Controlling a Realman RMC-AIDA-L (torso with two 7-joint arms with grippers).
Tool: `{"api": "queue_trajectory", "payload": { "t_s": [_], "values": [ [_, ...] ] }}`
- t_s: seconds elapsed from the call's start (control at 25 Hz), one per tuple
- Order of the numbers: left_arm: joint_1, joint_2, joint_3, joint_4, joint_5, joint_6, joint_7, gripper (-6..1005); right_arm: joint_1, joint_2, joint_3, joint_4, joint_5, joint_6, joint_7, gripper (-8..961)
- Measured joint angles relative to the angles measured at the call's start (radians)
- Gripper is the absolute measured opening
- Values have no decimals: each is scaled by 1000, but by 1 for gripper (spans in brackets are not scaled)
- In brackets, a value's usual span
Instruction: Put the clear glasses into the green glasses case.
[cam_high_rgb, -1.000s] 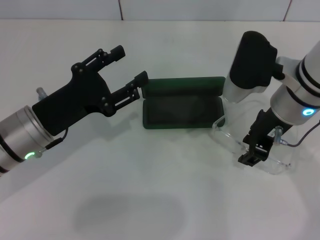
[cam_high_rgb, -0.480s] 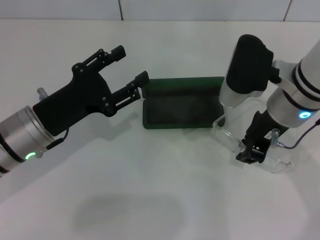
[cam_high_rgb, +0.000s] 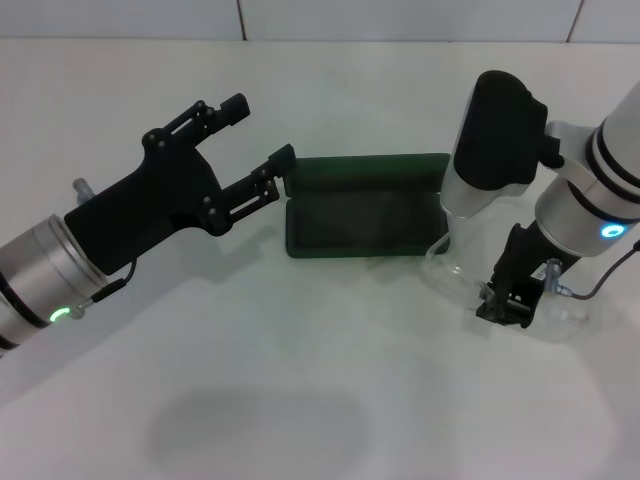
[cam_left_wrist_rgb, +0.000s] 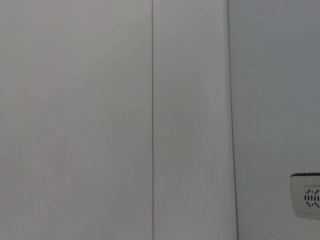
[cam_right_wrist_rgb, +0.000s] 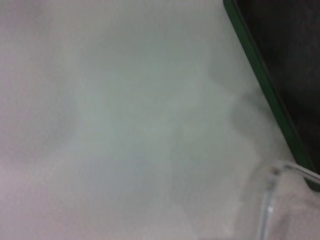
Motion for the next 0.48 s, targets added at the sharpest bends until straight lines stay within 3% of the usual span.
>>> {"api": "queue_trajectory", "payload": {
  "t_s": [0.48],
  "values": [
    [2,0,0,-10,-5,0,0,751,-18,-5,34,-54,-8,-41,-27,128]
  ]
}}
